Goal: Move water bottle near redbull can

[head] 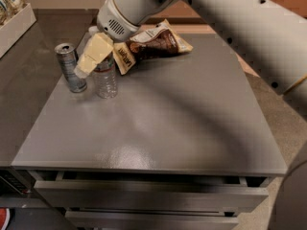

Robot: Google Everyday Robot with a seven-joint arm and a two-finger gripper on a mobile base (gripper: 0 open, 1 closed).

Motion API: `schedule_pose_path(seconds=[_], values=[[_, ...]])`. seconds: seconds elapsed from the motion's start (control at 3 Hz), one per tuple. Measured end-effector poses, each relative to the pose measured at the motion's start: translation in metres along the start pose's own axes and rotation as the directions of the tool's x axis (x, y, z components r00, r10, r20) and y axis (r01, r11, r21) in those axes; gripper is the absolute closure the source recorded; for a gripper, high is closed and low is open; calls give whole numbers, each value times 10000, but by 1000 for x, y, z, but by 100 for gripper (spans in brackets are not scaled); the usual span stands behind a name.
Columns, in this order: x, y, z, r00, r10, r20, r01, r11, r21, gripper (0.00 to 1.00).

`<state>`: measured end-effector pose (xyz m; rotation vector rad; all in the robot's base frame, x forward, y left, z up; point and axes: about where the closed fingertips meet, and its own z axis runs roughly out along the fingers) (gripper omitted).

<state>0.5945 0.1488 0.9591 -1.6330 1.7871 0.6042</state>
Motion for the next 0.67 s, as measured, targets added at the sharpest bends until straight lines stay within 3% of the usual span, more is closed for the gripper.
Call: schedule_pose_path(seconds=[0.33,0.67], values=[[6,-3,-11,9990,145,421,-157,9994,295,0],[6,-3,-11,9990,144,421,-157,9994,294,0]])
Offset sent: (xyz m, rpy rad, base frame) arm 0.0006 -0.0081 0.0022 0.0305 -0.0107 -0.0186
